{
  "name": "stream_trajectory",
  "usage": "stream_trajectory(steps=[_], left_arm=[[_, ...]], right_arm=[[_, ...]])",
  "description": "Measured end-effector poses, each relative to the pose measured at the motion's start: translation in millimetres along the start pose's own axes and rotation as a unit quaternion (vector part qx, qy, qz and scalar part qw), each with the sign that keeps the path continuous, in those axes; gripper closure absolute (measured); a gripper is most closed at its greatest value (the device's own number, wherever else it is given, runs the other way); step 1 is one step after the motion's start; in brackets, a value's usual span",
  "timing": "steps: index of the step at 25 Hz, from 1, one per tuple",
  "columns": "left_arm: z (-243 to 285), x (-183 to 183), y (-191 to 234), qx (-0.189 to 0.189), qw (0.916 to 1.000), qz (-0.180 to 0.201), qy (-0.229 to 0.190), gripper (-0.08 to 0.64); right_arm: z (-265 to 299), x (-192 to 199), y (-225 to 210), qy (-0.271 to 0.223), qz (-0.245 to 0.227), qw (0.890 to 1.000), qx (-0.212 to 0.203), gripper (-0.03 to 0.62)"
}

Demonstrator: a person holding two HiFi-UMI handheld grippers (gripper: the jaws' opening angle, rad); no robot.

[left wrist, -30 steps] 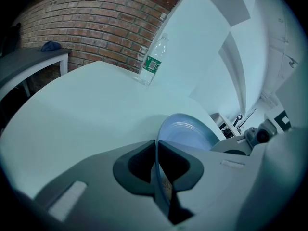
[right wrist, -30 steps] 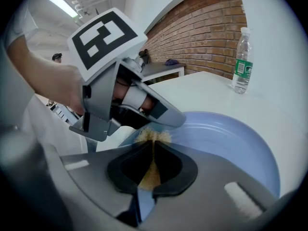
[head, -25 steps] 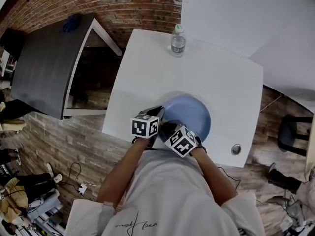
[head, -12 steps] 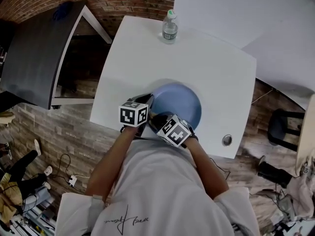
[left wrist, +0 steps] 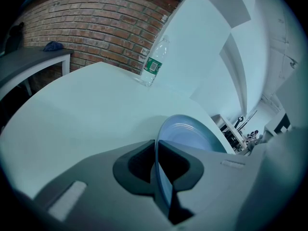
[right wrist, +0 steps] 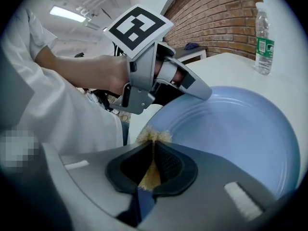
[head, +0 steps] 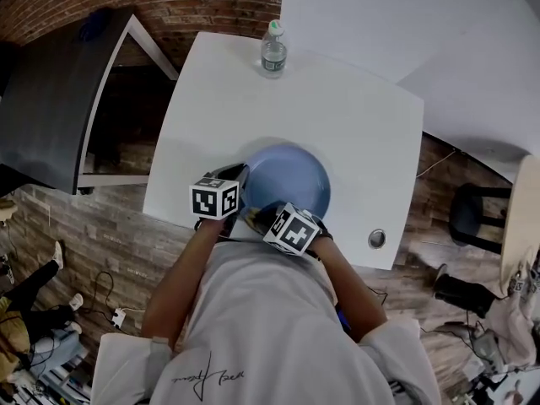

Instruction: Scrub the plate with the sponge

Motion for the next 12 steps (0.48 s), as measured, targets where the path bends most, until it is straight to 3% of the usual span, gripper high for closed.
stream_trajectory(steps=[5,12], left_arm=[[1,2,-4,0.002,1.0000,0.000,0.001,0.522],[1,0,-5,0.001,1.0000,0.000,0.002,0.522]], right_arm=[[-4,16,7,0.035,-0.024,0.999,-0.017,0.571],[-13,26,9,0.086,-0.073,0.994,-0.011,0.571]])
Point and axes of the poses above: the fingertips, and each gripper's own axes: z forward along the fingers, y to its left, x out of its underside, the point moved 7 cm from there along -z, backward along the fingers, and after that the axes turned 14 degrees about y, right-handed, at the moved point
